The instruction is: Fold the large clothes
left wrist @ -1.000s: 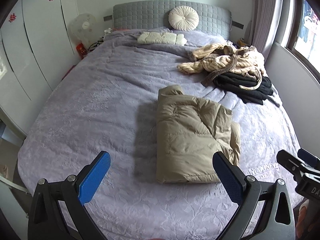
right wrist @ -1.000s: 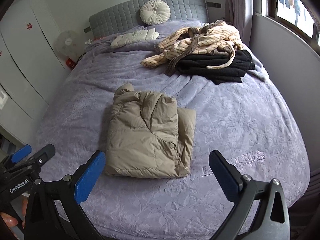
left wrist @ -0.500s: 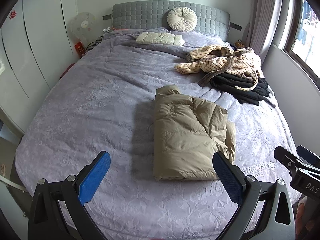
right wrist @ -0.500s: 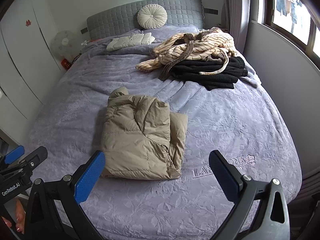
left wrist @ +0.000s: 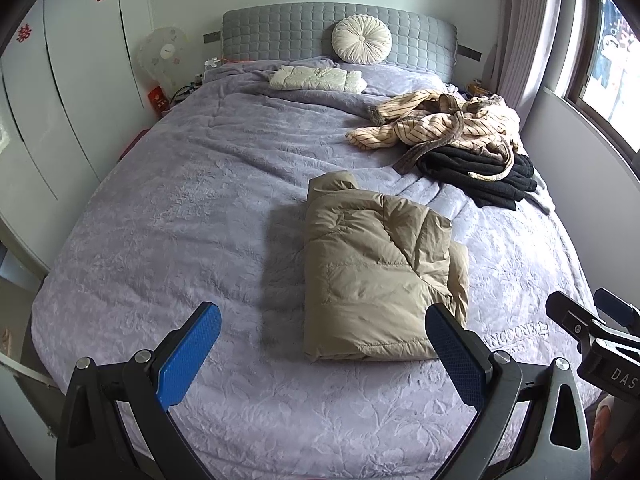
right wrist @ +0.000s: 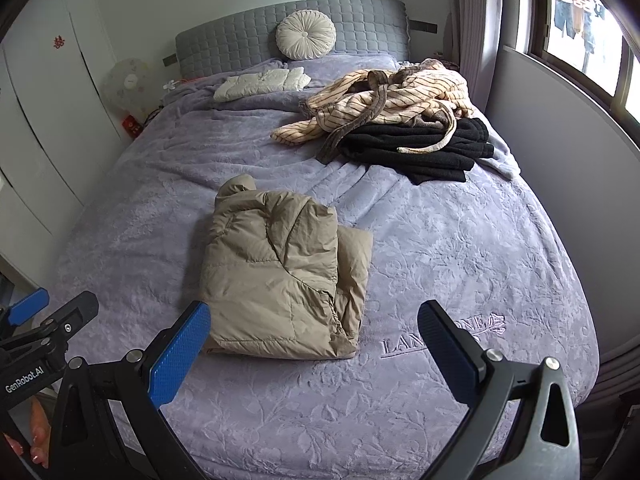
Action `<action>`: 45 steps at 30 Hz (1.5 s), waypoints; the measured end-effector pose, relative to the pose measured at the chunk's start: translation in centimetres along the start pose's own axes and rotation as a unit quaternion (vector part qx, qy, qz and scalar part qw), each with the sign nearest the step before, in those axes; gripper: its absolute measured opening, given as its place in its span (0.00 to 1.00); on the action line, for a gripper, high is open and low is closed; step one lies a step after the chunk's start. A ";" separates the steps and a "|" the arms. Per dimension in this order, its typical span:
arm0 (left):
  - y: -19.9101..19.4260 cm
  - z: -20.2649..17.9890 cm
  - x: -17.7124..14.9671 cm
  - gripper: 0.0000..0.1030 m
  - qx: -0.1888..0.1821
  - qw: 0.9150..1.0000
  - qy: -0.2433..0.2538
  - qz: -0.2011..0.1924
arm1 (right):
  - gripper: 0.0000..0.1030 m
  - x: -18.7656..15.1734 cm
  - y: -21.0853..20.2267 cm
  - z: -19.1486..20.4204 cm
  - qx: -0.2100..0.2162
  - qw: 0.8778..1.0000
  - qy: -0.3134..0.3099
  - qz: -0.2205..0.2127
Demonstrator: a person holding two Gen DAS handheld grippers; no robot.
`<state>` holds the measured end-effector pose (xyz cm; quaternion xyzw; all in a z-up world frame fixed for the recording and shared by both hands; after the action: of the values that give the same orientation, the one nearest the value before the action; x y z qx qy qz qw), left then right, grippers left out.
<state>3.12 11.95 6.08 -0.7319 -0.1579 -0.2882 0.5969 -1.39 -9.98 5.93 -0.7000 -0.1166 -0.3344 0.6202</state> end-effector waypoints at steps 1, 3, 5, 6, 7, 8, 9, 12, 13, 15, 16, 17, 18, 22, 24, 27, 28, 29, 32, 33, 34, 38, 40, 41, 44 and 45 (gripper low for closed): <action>0.0 0.0 0.0 0.99 0.000 1.000 0.000 0.000 | 1.00 0.0 0.0 0.0 0.000 1.000 0.001 0.000; 0.0 0.0 0.1 0.99 0.000 1.000 0.001 0.000 | 1.00 0.1 0.0 0.0 0.000 1.000 0.000 0.000; 0.0 0.0 0.0 0.99 0.000 1.000 0.001 0.001 | 1.00 0.1 0.1 -0.1 0.001 1.000 -0.002 0.000; -0.1 0.0 0.1 0.99 0.000 1.000 0.001 0.000 | 1.00 0.1 0.1 -0.1 0.001 1.000 -0.002 0.000; -0.1 -0.1 0.2 0.99 0.000 1.000 0.001 0.000 | 1.00 0.1 0.1 0.0 0.001 1.000 -0.002 0.000; -0.1 -0.1 0.1 0.99 0.000 1.000 0.001 0.000 | 1.00 0.1 0.1 -0.1 0.001 1.000 -0.002 0.000; -0.1 -0.1 0.1 0.99 0.000 1.000 0.001 0.000 | 1.00 0.1 0.1 -0.1 0.002 1.000 -0.002 0.001; -0.1 -0.1 0.1 0.99 0.000 1.000 0.001 0.001 | 1.00 0.0 0.1 -0.1 0.001 1.000 -0.001 0.001; -0.1 -0.1 0.1 0.99 0.001 1.000 0.001 0.001 | 1.00 0.0 0.1 -0.1 0.001 1.000 -0.001 0.001; -0.1 -0.1 0.1 0.99 0.000 1.000 0.001 0.001 | 1.00 0.0 0.1 0.0 0.000 1.000 -0.001 0.001; -0.1 -0.1 0.1 0.99 0.001 1.000 0.001 0.001 | 1.00 0.0 0.1 0.0 0.001 1.000 -0.001 0.001; -0.1 -0.1 0.1 0.99 0.001 1.000 0.001 0.000 | 1.00 0.0 0.1 0.0 0.001 1.000 -0.001 0.001; -0.1 -0.1 0.1 0.99 0.001 1.000 0.001 0.000 | 1.00 0.0 0.1 0.0 0.000 1.000 -0.002 0.002; 0.0 -0.1 0.2 0.99 0.000 1.000 0.001 0.000 | 1.00 0.0 0.1 0.0 0.000 1.000 -0.002 0.002; 0.0 -0.1 0.2 0.99 0.000 1.000 0.001 0.001 | 1.00 0.0 0.1 0.1 0.000 1.000 -0.001 0.002; 0.0 -0.1 0.2 0.99 0.000 1.000 0.001 0.001 | 1.00 0.0 0.1 0.1 0.000 1.000 -0.001 0.003; 0.0 -0.1 0.2 0.99 0.000 1.000 0.001 0.001 | 1.00 0.0 0.1 0.1 0.000 1.000 -0.001 0.003; 0.0 -0.1 0.2 0.99 0.000 1.000 0.001 0.001 | 1.00 0.0 0.1 0.1 0.000 1.000 -0.001 0.003; 0.0 -0.1 0.1 0.99 0.000 1.000 0.001 0.001 | 1.00 0.0 0.1 0.1 0.000 1.000 -0.001 0.004; 0.0 -0.1 0.2 0.99 0.000 1.000 0.001 0.001 | 1.00 -0.1 0.1 0.1 0.000 1.000 -0.001 0.004; 0.0 -0.1 0.2 0.99 0.000 1.000 0.001 0.001 | 1.00 0.0 0.1 0.1 0.000 1.000 -0.001 0.004; 0.0 -0.1 0.1 0.99 0.000 1.000 0.001 0.001 | 1.00 0.0 0.1 0.0 -0.001 1.000 -0.001 0.004; 0.1 -0.1 0.1 0.99 0.000 1.000 0.002 0.002 | 1.00 0.0 0.1 -0.1 0.000 1.000 -0.002 0.005; 0.1 -0.1 0.1 0.99 0.000 1.000 0.001 0.002 | 1.00 -0.1 0.1 -0.1 -0.001 1.000 -0.002 0.005; 0.1 -0.1 0.2 0.99 0.000 1.000 0.001 0.002 | 1.00 0.0 0.1 -0.1 0.000 1.000 -0.002 0.005; 0.1 -0.1 0.2 0.99 0.000 1.000 0.001 0.002 | 1.00 0.0 0.1 -0.1 -0.001 1.000 -0.002 0.005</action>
<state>3.30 11.83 6.12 -0.7319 -0.1558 -0.2882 0.5975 -1.32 -10.06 5.82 -0.7017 -0.1141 -0.3299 0.6211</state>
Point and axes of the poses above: each gripper's, at about its wrist camera, not at the fingertips, and y roughly the way its jaws point, z to its left, x to its top, the point moved 4 cm from there along y, roughly the way its jaws point, and after that the axes turned 5 degrees about -x, right-handed, at the moved point
